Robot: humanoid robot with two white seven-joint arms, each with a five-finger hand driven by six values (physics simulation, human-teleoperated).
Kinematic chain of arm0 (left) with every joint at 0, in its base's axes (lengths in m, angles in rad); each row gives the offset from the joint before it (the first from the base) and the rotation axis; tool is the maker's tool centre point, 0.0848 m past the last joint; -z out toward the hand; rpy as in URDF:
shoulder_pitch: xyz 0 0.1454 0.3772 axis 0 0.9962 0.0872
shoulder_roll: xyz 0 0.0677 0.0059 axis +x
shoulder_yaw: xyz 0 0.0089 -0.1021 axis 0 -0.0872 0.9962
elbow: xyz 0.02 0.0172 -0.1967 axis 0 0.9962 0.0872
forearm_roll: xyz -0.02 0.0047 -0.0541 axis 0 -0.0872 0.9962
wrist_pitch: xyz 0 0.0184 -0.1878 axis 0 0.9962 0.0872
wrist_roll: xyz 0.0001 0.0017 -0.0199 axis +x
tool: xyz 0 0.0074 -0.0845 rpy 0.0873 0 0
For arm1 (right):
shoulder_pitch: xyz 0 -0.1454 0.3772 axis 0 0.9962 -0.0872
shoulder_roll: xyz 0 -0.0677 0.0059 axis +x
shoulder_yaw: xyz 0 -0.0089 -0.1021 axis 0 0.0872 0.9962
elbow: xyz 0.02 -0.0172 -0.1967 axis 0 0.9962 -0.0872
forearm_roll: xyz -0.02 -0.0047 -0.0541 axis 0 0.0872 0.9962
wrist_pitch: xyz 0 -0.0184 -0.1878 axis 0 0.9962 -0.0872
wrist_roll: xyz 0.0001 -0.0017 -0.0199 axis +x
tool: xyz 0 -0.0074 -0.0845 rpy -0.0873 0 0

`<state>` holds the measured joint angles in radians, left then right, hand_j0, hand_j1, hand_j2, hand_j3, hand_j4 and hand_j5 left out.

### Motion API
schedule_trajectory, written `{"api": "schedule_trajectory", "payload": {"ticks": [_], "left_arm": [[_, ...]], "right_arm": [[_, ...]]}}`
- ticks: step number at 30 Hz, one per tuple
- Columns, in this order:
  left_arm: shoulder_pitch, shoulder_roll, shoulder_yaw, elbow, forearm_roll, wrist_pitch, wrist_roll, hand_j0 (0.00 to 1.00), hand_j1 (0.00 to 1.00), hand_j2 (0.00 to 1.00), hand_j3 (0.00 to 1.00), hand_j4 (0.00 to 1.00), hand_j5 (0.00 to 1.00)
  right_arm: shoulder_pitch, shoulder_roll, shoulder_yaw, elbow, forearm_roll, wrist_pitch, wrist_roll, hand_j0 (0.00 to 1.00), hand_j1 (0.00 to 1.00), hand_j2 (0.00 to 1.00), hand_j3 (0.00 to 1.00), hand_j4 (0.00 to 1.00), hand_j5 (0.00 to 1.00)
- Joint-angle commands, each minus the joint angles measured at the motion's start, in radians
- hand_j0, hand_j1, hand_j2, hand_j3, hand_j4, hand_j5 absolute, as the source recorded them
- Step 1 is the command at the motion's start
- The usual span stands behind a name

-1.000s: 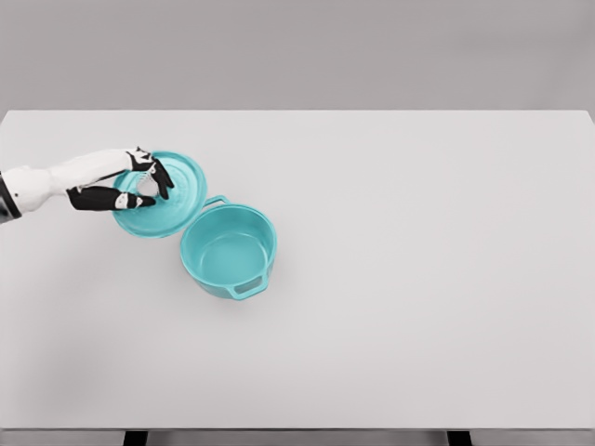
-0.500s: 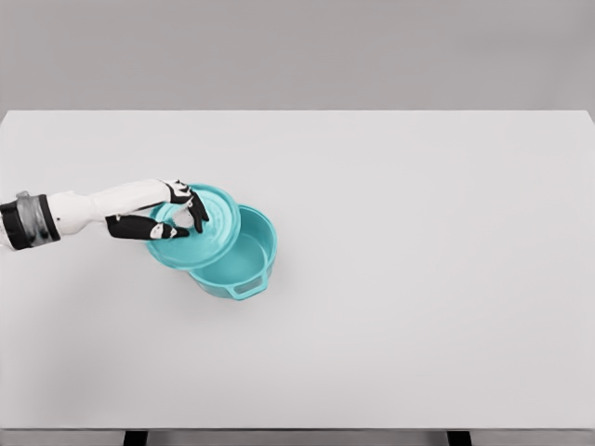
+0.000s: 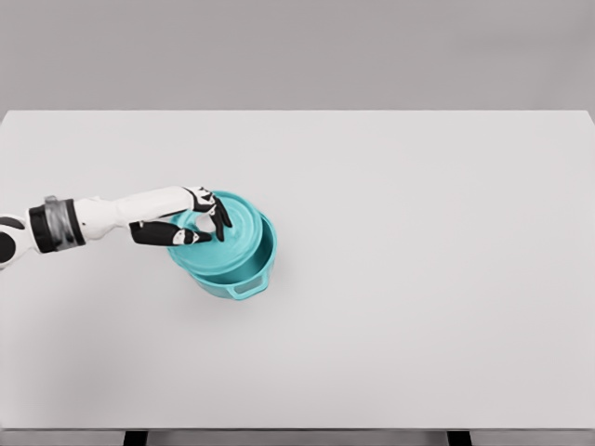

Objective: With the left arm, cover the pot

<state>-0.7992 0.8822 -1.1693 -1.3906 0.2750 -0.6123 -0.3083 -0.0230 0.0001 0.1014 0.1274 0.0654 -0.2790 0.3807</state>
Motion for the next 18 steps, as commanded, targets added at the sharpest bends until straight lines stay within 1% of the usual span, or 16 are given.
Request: {"api": "schedule_trajectory", "payload": {"ticks": [1, 18], "left_arm": [[0.000, -0.008, -0.006, -0.001, 0.006, 0.001, 0.000, 0.43, 0.43, 0.43, 0.43, 0.43, 0.43], [0.005, -0.015, -0.007, -0.018, 0.004, 0.001, 0.002, 0.43, 0.43, 0.43, 0.43, 0.43, 0.43]], "right_arm": [[0.000, 0.000, 0.000, 0.000, 0.001, 0.000, 0.000, 1.00, 1.00, 1.00, 1.00, 1.00, 1.00], [0.000, 0.000, 0.000, 0.000, 0.001, 0.000, 0.000, 1.00, 1.00, 1.00, 1.00, 1.00, 1.00]]}}
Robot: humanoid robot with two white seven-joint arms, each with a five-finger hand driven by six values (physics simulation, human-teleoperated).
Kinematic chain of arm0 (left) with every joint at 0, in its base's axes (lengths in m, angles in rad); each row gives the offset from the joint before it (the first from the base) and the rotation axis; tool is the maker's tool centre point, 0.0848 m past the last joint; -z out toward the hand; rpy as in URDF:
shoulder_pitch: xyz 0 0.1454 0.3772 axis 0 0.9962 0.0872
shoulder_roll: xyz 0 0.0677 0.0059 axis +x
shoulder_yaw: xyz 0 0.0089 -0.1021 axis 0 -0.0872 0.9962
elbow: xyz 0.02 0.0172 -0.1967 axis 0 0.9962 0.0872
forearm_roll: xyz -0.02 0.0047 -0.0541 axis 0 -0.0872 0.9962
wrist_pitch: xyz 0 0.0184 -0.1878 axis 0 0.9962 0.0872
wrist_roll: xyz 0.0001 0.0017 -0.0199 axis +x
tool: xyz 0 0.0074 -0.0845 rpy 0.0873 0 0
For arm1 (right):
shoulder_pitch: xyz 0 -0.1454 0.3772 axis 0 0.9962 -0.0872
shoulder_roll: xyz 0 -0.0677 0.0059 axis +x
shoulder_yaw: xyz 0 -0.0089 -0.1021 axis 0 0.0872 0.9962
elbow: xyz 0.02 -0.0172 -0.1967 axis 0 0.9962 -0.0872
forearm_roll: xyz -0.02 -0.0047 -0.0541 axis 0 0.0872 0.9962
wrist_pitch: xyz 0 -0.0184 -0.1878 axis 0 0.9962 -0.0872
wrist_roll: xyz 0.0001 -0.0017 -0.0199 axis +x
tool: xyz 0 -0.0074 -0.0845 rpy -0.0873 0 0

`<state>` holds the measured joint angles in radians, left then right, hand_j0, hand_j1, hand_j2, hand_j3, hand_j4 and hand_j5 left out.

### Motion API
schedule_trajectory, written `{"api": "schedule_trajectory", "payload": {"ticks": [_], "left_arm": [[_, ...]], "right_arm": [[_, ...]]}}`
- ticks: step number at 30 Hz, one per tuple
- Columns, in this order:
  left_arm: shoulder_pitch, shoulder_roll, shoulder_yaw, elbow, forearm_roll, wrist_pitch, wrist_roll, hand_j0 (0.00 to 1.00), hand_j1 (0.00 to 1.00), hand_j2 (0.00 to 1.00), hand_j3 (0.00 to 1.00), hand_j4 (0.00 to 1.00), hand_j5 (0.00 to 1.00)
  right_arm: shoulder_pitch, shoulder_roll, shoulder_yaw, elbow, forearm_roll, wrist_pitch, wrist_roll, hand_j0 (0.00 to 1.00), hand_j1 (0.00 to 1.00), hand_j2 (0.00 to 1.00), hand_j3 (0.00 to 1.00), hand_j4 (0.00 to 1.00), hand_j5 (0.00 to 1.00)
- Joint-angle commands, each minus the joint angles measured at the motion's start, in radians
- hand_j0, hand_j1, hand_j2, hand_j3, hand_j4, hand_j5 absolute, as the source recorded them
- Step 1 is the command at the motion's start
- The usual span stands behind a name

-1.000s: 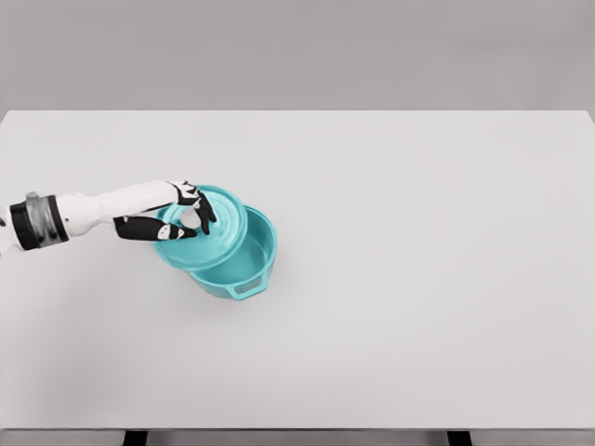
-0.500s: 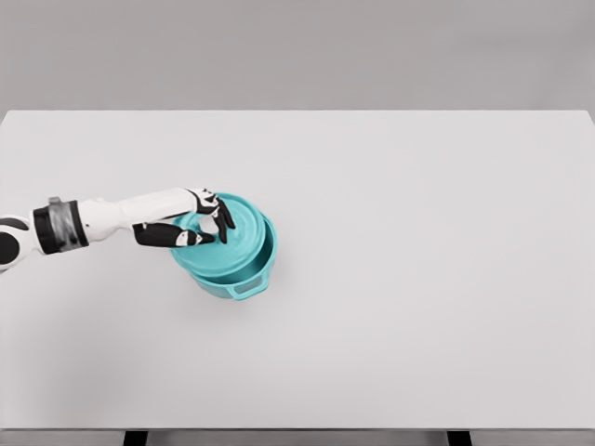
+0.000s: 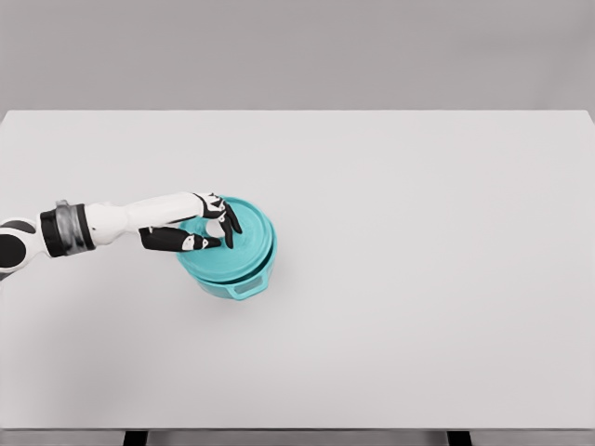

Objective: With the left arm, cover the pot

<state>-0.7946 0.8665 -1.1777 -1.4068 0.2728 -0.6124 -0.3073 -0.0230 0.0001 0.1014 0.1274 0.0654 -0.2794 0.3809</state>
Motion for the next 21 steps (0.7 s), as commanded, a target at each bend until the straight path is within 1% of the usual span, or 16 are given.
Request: {"api": "schedule_trajectory", "payload": {"ticks": [1, 18, 20, 21], "left_arm": [[0.000, 0.000, 0.001, -0.001, 0.006, 0.002, 0.001, 0.43, 0.43, 0.43, 0.43, 0.43, 0.43], [0.000, 0.000, -0.011, -0.009, 0.006, 0.002, 0.001, 0.43, 0.43, 0.43, 0.43, 0.43, 0.43], [0.000, 0.000, -0.011, -0.009, 0.006, 0.002, 0.001, 0.45, 0.45, 0.45, 0.45, 0.45, 0.45], [0.000, 0.000, -0.011, -0.009, 0.006, 0.002, 0.001, 0.51, 0.51, 0.51, 0.51, 0.51, 0.51]], "right_arm": [[0.000, 0.000, 0.000, 0.000, 0.001, 0.000, 0.001, 1.00, 1.00, 1.00, 1.00, 1.00, 1.00], [0.000, 0.000, 0.000, 0.000, 0.001, 0.000, 0.001, 1.00, 1.00, 1.00, 1.00, 1.00, 1.00], [0.000, 0.000, 0.000, 0.000, 0.001, 0.000, 0.001, 1.00, 1.00, 1.00, 1.00, 1.00, 1.00], [0.000, 0.000, 0.000, 0.000, 0.001, 0.000, 0.001, 1.00, 1.00, 1.00, 1.00, 1.00, 1.00]]}}
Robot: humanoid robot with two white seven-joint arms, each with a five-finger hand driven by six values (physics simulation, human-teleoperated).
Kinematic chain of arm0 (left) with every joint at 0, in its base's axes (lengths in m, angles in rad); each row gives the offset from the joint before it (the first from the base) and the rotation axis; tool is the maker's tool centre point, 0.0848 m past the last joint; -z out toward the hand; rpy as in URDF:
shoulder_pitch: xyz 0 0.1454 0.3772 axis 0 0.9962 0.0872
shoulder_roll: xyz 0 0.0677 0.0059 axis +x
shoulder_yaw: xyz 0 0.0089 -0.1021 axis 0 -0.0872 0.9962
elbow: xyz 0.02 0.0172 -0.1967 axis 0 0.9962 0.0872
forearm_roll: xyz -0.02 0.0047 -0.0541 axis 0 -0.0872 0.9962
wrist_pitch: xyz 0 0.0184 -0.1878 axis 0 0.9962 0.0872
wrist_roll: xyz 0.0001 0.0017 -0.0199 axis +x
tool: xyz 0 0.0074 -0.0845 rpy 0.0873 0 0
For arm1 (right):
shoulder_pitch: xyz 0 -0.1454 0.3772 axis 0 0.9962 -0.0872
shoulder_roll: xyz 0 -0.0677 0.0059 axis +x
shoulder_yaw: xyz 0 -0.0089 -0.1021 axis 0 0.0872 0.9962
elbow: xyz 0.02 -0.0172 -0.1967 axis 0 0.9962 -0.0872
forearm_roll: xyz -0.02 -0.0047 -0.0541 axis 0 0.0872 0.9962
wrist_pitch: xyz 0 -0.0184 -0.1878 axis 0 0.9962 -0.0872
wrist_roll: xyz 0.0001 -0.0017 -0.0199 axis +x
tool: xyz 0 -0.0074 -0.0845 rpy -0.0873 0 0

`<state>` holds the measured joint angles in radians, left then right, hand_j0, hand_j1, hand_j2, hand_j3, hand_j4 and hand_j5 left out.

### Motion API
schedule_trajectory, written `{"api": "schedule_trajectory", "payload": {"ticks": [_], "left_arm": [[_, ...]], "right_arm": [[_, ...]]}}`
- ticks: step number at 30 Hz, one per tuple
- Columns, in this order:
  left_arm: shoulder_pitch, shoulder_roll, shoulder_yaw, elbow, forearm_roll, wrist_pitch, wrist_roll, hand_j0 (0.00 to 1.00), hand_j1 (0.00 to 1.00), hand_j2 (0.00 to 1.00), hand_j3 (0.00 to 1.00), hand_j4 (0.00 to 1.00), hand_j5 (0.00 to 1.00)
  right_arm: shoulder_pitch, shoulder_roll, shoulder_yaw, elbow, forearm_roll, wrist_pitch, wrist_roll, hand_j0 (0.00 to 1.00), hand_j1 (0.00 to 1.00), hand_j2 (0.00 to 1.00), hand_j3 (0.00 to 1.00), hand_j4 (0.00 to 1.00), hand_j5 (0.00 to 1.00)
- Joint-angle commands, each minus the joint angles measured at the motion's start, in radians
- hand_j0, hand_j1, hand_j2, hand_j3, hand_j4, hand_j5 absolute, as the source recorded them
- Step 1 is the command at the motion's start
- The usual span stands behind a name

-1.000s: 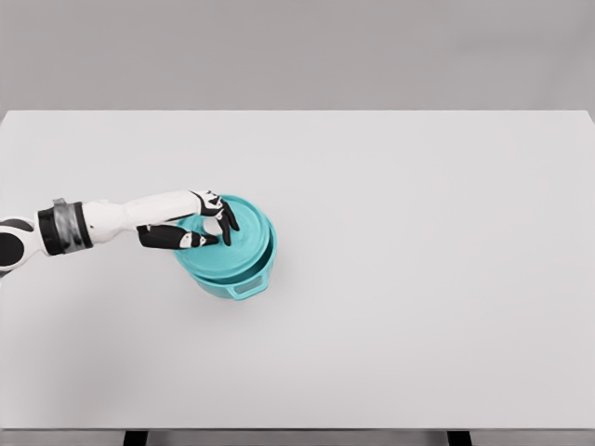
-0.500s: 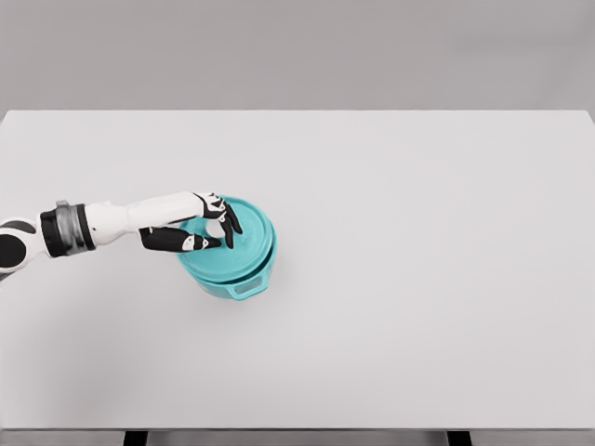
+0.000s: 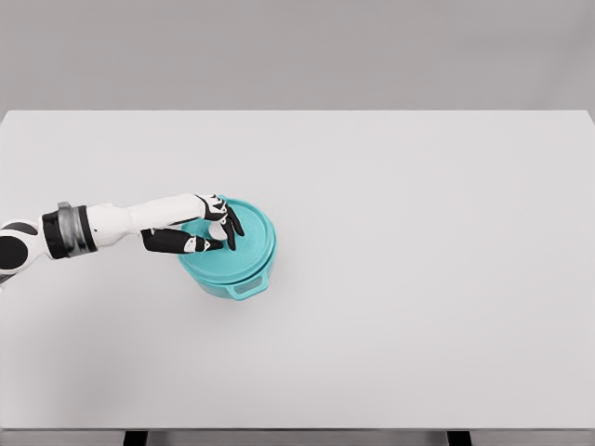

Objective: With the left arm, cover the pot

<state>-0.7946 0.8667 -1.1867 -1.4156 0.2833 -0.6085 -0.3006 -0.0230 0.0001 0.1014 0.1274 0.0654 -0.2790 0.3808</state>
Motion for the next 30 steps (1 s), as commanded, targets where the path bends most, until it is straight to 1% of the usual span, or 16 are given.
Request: {"api": "schedule_trajectory", "payload": {"ticks": [1, 3, 14, 16, 30], "left_arm": [[0.000, 0.000, -0.002, 0.000, -0.004, -0.002, -0.006, 0.59, 0.59, 0.59, 0.59, 0.59, 0.59], [0.000, 0.000, -0.002, 0.000, -0.004, -0.002, -0.006, 0.61, 0.61, 0.61, 0.61, 0.61, 0.61], [-0.003, -0.002, -0.001, 0.000, -0.004, -0.002, -0.005, 0.62, 0.62, 0.62, 0.62, 0.62, 0.62], [-0.005, -0.002, -0.001, 0.000, -0.006, -0.002, -0.003, 0.64, 0.64, 0.64, 0.64, 0.64, 0.64], [-0.005, -0.002, 0.001, -0.017, -0.004, -0.002, -0.002, 0.64, 0.64, 0.64, 0.64, 0.64, 0.64]], "right_arm": [[0.000, 0.000, 0.000, 0.000, 0.001, 0.000, 0.001, 1.00, 1.00, 1.00, 1.00, 1.00, 1.00], [0.000, 0.000, 0.000, 0.000, 0.001, -0.002, 0.001, 1.00, 1.00, 1.00, 1.00, 1.00, 1.00], [0.000, 0.000, 0.000, 0.000, 0.001, 0.000, 0.001, 1.00, 1.00, 1.00, 1.00, 1.00, 1.00], [0.000, 0.000, 0.000, 0.000, 0.001, 0.000, 0.001, 1.00, 1.00, 1.00, 1.00, 1.00, 1.00], [0.000, 0.000, 0.000, 0.000, 0.001, -0.002, 0.000, 1.00, 1.00, 1.00, 1.00, 1.00, 1.00]]}}
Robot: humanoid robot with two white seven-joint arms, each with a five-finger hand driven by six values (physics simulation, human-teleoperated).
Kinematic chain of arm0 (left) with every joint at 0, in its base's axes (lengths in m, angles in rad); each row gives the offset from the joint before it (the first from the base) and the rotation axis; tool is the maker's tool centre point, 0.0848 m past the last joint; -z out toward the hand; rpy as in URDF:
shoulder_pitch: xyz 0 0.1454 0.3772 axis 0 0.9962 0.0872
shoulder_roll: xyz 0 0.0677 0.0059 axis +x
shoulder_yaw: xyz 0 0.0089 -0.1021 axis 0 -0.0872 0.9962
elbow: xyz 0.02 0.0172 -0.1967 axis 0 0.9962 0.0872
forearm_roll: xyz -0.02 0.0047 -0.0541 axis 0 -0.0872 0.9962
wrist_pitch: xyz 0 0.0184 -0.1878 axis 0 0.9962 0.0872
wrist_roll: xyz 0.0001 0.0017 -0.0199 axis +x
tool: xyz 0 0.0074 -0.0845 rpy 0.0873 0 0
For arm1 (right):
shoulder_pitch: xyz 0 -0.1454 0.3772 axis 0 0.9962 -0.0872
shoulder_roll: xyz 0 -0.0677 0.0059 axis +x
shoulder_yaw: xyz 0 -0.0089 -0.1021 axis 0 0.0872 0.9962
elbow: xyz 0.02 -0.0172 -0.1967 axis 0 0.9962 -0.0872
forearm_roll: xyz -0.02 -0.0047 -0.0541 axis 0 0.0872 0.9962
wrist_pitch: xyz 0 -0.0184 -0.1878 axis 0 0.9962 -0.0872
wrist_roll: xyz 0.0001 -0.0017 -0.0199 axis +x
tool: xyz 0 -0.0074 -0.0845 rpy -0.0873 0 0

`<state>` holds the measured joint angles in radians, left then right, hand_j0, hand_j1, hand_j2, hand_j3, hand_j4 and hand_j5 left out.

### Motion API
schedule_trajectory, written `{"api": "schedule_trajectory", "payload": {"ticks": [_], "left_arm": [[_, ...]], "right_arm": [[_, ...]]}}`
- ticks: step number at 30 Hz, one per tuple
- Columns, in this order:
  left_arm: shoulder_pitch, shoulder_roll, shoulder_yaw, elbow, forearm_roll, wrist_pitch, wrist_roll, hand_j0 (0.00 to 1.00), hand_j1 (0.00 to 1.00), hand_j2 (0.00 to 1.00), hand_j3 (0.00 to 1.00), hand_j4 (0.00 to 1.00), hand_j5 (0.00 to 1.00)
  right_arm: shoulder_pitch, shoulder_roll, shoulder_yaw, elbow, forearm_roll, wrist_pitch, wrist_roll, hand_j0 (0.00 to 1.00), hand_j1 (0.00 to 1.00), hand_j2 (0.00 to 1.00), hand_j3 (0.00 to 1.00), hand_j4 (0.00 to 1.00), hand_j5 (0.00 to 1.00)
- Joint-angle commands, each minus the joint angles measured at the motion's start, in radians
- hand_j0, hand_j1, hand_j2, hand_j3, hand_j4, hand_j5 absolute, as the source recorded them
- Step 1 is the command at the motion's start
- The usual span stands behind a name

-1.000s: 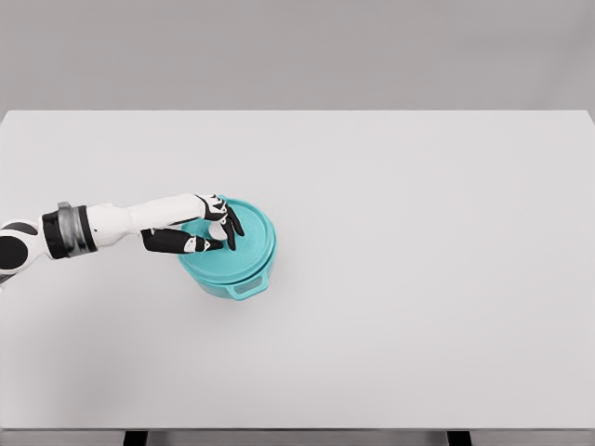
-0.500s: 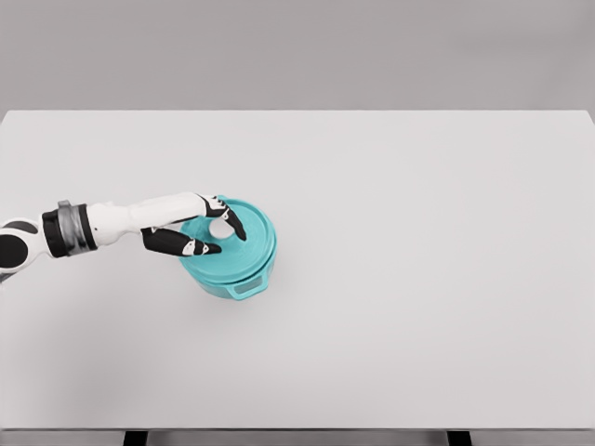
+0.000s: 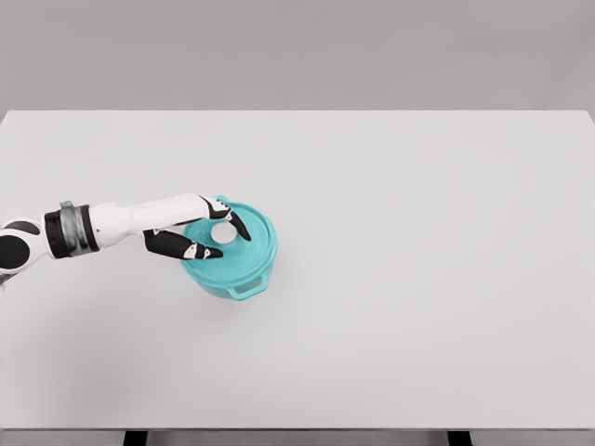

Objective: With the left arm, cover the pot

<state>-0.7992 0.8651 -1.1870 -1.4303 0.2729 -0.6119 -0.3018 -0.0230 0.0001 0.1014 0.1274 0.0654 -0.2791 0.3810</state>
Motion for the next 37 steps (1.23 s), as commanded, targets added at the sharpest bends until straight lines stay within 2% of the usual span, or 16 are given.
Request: {"api": "schedule_trajectory", "payload": {"ticks": [1, 3, 6, 15, 24, 26, 28, 29, 30, 31, 33, 35, 36, 37], "left_arm": [[0.002, 0.002, 0.003, -0.007, 0.006, 0.001, 0.000, 0.64, 0.64, 0.64, 0.64, 0.64, 0.64], [0.002, 0.002, 0.003, -0.007, 0.006, 0.001, 0.000, 0.66, 0.66, 0.66, 0.66, 0.66, 0.66], [-0.002, 0.002, 0.003, -0.007, 0.006, 0.001, 0.001, 0.74, 0.74, 0.74, 0.74, 0.74, 0.74], [-0.003, 0.002, 0.010, -0.007, 0.006, 0.001, 0.001, 0.74, 0.74, 0.74, 0.74, 0.74, 0.74], [-0.005, 0.018, 0.038, -0.058, 0.019, 0.001, 0.001, 0.75, 0.75, 0.75, 0.75, 0.75, 0.75], [-0.011, 0.049, 0.043, -0.081, 0.023, 0.001, 0.001, 0.75, 0.75, 0.75, 0.75, 0.75, 0.75], [-0.014, 0.115, 0.072, -0.133, 0.048, 0.001, 0.001, 0.76, 0.76, 0.76, 0.76, 0.76, 0.76], [-0.012, 0.160, 0.086, -0.156, 0.058, 0.001, 0.003, 0.81, 0.81, 0.81, 0.81, 0.81, 0.81], [-0.008, 0.193, 0.101, -0.156, 0.058, 0.001, 0.004, 0.92, 0.92, 0.92, 0.92, 0.92, 0.92], [0.005, 0.247, 0.128, -0.156, 0.063, 0.001, 0.012, 1.00, 1.00, 1.00, 1.00, 1.00, 1.00], [0.060, 0.368, 0.187, -0.154, 0.077, 0.001, 0.000, 1.00, 1.00, 1.00, 1.00, 1.00, 1.00], [0.144, 0.396, 0.294, -0.147, 0.077, 0.001, 0.001, 1.00, 1.00, 1.00, 1.00, 1.00, 1.00], [0.222, 0.397, 0.369, -0.137, 0.077, 0.001, 0.001, 1.00, 1.00, 1.00, 1.00, 1.00, 1.00], [0.268, 0.397, 0.412, -0.134, 0.077, 0.001, 0.001, 1.00, 1.00, 1.00, 1.00, 1.00, 1.00]], "right_arm": [[0.000, 0.000, 0.000, 0.000, 0.001, 0.000, -0.001, 1.00, 1.00, 1.00, 1.00, 1.00, 1.00], [0.000, 0.000, 0.000, 0.000, 0.001, 0.000, 0.001, 1.00, 1.00, 1.00, 1.00, 1.00, 1.00], [0.000, 0.000, 0.000, 0.000, 0.001, 0.000, 0.001, 1.00, 1.00, 1.00, 1.00, 1.00, 1.00], [0.000, 0.000, 0.000, 0.000, 0.001, 0.000, 0.001, 1.00, 1.00, 1.00, 1.00, 1.00, 1.00], [0.000, 0.000, 0.000, 0.000, 0.001, 0.000, 0.001, 1.00, 1.00, 1.00, 1.00, 1.00, 1.00], [0.000, 0.000, 0.000, 0.000, 0.001, 0.000, -0.001, 1.00, 1.00, 1.00, 1.00, 1.00, 1.00], [0.000, 0.000, 0.000, 0.000, 0.001, -0.002, -0.001, 1.00, 1.00, 1.00, 1.00, 1.00, 1.00], [0.000, 0.000, 0.000, 0.000, 0.001, 0.000, 0.001, 1.00, 1.00, 1.00, 1.00, 1.00, 1.00], [0.000, 0.000, 0.000, 0.000, 0.001, 0.000, -0.001, 1.00, 1.00, 1.00, 1.00, 1.00, 1.00], [0.000, 0.000, 0.000, 0.000, 0.001, 0.000, 0.001, 1.00, 1.00, 1.00, 1.00, 1.00, 1.00], [0.000, 0.000, 0.000, 0.000, 0.001, 0.000, -0.001, 1.00, 1.00, 1.00, 1.00, 1.00, 1.00], [0.000, 0.000, 0.000, 0.000, 0.001, 0.000, -0.001, 1.00, 1.00, 1.00, 1.00, 1.00, 1.00], [0.000, 0.000, 0.000, 0.000, 0.001, 0.000, 0.001, 1.00, 1.00, 1.00, 1.00, 1.00, 1.00], [0.000, 0.000, 0.000, 0.000, -0.001, 0.000, -0.001, 1.00, 1.00, 1.00, 1.00, 1.00, 1.00]]}}
